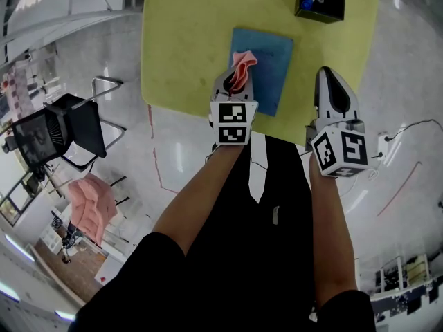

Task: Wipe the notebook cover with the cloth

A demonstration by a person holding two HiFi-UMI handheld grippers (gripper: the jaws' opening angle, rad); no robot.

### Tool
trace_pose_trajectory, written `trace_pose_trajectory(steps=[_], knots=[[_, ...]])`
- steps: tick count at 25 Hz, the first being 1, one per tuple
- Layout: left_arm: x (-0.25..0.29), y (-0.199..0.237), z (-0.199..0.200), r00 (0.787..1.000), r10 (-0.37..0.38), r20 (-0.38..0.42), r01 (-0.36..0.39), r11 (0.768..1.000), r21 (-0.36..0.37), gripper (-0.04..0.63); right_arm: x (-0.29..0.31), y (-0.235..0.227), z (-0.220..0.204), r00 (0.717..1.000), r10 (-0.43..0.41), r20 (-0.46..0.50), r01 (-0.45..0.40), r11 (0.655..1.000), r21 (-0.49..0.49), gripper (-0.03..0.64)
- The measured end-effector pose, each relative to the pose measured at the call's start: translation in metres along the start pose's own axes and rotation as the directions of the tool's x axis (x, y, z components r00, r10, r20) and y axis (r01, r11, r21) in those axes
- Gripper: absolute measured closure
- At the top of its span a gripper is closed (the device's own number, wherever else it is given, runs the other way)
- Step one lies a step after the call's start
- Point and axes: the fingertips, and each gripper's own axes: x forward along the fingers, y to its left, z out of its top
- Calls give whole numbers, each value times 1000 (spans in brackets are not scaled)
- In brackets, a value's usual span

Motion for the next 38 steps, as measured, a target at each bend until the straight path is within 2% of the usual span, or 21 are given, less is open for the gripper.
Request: trace_pose_trajectory(steps=[6, 20, 29, 38], knots=[[2, -15, 2, 999, -37, -5, 37, 999, -25, 574, -1, -6, -1, 1000, -9, 0, 9, 1000, 5, 586], [3, -22, 3, 999, -36, 3, 36, 994, -102, 574, -4, -11, -5, 1000, 3, 5, -3, 1000, 21, 586], [4, -42, 5, 998, -69, 5, 69, 995, -71, 572, -8, -15, -7, 1000, 13, 7, -13, 999, 33, 586], [6, -66, 7, 996, -93, 6, 93, 994, -49, 574, -19, -29, 0, 999, 4, 51, -7, 999, 52, 586]])
